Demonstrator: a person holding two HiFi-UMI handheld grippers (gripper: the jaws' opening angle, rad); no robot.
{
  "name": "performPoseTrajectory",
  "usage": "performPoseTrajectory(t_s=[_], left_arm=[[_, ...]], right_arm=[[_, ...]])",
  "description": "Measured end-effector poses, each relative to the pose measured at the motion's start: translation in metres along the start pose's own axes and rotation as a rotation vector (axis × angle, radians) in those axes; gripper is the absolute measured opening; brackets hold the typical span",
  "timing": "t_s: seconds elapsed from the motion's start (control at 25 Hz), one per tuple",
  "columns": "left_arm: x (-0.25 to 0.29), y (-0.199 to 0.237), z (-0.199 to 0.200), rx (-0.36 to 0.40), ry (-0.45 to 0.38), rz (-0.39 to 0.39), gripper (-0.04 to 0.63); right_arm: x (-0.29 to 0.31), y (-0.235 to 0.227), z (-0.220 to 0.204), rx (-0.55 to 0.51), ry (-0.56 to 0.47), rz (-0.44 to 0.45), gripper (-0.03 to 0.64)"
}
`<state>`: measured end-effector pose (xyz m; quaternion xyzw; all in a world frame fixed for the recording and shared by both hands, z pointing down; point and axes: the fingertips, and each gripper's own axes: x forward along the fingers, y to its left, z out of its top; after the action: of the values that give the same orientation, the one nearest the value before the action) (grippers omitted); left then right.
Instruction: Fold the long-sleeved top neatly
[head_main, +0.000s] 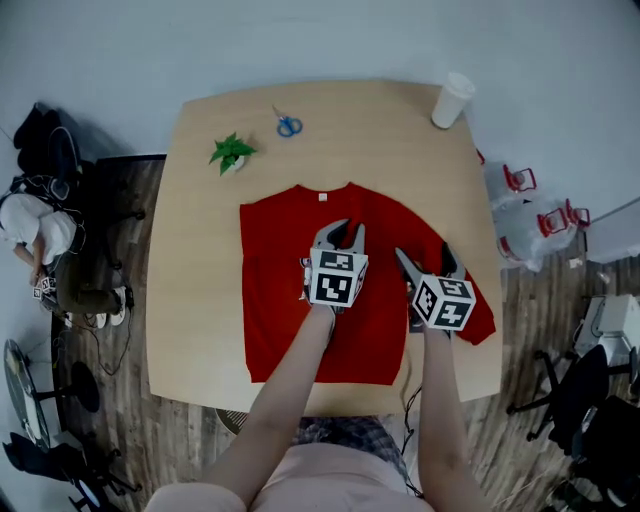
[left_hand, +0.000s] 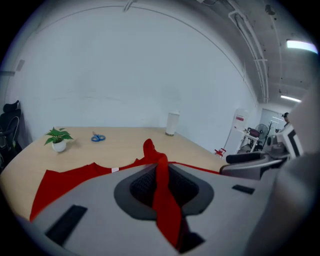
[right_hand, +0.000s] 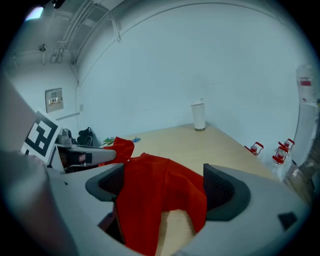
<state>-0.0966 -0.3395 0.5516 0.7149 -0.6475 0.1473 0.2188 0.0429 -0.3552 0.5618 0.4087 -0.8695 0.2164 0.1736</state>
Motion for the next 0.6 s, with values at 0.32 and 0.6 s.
performPoseTrajectory(t_s=[0.32,0.6], left_arm=[[0.036,-0.026,-0.046,0.054,0.114,-0.04,0.068],[0.046,-0.051,-0.058,0.023,0.156,-0.141,0.129]], right_arm=[[-0.016,-0.026,-0.016,0.031,0.007,-0.038,0.477],[-0.031,-0.047,-0.023,0.06,0.001,-0.073,0.478]])
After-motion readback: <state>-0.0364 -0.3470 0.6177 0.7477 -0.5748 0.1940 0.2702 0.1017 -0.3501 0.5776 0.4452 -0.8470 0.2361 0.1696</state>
